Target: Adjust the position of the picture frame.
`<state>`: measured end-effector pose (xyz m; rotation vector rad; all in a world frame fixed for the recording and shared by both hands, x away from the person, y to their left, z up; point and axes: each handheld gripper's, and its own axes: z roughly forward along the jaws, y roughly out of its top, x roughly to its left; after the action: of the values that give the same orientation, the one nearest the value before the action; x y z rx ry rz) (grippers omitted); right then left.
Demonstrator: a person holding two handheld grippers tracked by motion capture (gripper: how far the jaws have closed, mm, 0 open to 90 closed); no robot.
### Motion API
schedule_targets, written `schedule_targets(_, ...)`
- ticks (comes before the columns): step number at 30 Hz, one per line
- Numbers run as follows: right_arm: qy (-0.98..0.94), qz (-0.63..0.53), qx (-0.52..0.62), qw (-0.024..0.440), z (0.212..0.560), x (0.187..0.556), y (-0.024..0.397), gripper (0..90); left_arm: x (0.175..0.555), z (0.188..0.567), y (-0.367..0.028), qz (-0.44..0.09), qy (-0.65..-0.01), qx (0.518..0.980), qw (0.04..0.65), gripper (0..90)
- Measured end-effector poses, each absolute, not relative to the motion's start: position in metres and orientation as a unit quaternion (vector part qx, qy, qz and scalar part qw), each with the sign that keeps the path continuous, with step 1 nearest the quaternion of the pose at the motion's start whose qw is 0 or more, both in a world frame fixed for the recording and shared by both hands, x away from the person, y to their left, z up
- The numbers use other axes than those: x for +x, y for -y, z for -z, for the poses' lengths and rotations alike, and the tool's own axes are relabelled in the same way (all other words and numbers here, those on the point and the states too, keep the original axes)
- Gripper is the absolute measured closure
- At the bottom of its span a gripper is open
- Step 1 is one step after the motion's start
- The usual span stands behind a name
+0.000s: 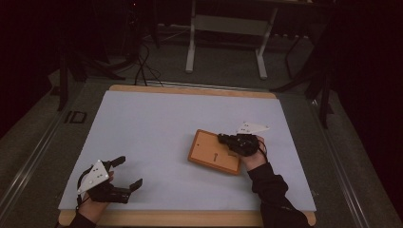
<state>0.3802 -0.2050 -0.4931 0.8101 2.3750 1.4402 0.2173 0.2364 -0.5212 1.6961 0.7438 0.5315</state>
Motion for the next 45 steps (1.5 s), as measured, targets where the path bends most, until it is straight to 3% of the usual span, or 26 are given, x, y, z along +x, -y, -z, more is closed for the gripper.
schedule_targets(27, -0.833, -0.463, 0.286, 0.102, 0.536, 0.393, 0.195, 84.6, 0.217, 0.521, -0.236, -0.224, -0.313, 0.725, 0.571, 0.8)
schedule_targets(39, -0.831, -0.467, 0.287, 0.098, 0.537, 0.393, 0.196, 83.4, 0.217, 0.521, -0.235, -0.222, -0.312, 0.726, 0.572, 0.8)
schedule_targets(45, -0.823, -0.478, 0.292, 0.092, 0.529, 0.39, 0.201, 77.3, 0.217, 0.521, -0.233, -0.217, -0.308, 0.725, 0.576, 0.8)
